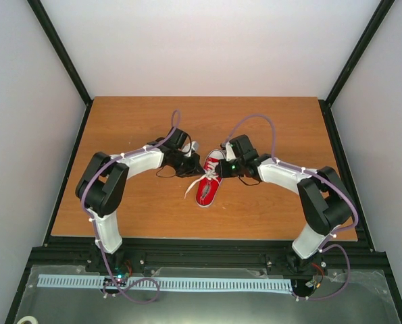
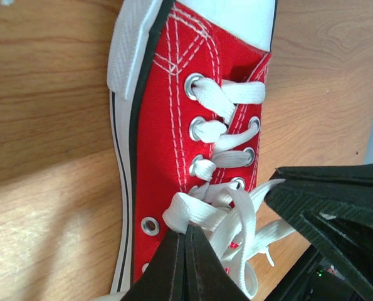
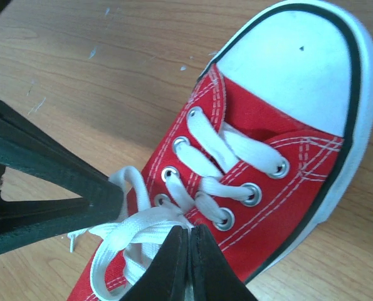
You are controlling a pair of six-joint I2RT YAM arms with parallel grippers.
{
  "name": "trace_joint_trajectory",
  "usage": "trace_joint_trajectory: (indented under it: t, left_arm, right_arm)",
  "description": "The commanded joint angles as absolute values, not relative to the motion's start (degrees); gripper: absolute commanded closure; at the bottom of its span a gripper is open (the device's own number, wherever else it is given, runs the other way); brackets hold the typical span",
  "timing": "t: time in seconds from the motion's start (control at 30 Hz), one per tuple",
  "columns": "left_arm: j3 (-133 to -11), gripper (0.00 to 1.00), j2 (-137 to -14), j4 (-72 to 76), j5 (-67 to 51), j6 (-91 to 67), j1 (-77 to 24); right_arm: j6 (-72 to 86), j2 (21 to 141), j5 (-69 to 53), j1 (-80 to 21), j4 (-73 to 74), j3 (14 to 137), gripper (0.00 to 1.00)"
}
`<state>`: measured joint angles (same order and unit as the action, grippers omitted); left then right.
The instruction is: Tie the shoes
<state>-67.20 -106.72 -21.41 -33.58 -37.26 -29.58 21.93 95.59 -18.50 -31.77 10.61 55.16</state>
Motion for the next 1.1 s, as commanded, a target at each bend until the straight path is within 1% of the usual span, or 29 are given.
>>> trace_joint_trajectory:
  t: [0.0, 0.5, 0.7, 1.07]
  left_arm:
    - [-67.04, 0.99, -104.33, -22.10, -31.87, -36.87, -28.84]
    - [-66.79, 0.99, -104.89, -22.29, -31.84, -36.67, -28.50]
    - [-66.31, 0.99, -104.24, -22.95, -29.90, -36.36, -27.79]
    - [-65.67, 0.99, -104.54, -22.68, -31.61, -35.51, -27.16]
  right_arm:
    - [23.29, 96.34, -18.63, -30.37, 10.48, 56.03, 0.97]
    - [24.11, 98.18, -20.20, -28.48, 9.80, 57.34, 0.97]
    - [23.75, 98.79, -19.60, -27.79, 10.55, 58.71, 0.97]
    - [24.26, 99.44, -18.43, -26.73, 10.81, 59.80, 0.97]
